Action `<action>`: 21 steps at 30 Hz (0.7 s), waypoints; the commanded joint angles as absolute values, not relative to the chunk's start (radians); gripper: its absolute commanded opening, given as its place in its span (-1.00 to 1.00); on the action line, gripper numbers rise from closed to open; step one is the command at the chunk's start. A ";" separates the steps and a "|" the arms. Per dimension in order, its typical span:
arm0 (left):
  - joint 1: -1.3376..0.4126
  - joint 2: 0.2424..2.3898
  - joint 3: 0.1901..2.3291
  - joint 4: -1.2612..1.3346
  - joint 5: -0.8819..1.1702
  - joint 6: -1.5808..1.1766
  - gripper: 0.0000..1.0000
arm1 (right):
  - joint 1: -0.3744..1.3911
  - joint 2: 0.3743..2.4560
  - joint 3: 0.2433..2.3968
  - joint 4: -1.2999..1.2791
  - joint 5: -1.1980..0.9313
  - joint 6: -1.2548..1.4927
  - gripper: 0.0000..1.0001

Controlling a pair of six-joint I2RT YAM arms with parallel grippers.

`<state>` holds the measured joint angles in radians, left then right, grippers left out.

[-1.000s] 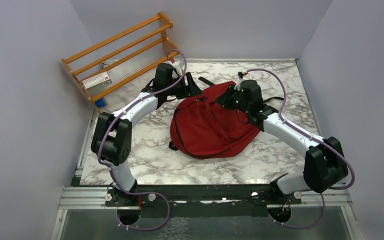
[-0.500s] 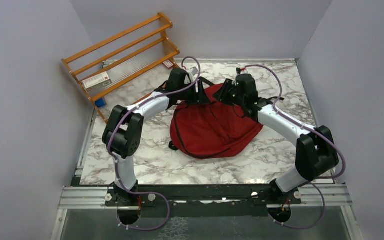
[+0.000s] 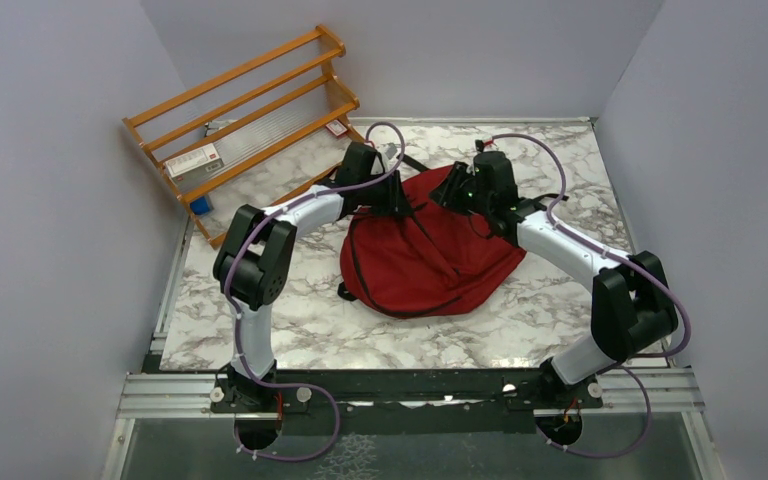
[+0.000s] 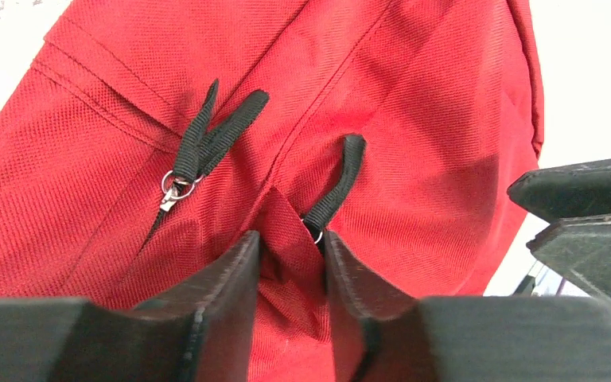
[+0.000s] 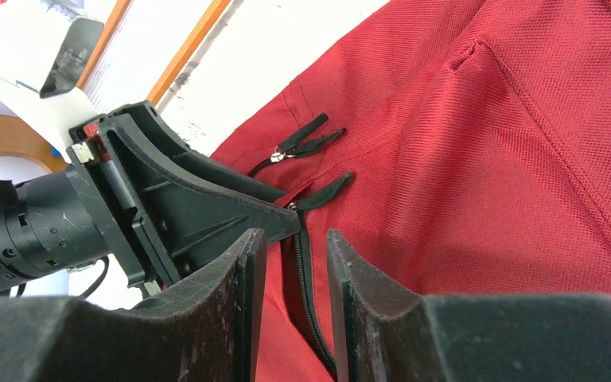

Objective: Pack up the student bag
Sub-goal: Zip the student bag at the center of the board.

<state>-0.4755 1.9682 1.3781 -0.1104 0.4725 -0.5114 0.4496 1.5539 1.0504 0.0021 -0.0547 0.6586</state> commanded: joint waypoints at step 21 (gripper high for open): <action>-0.530 1.900 1.167 0.044 0.473 -0.480 -1.00 | 0.434 1.746 1.154 0.115 -0.241 0.669 -0.10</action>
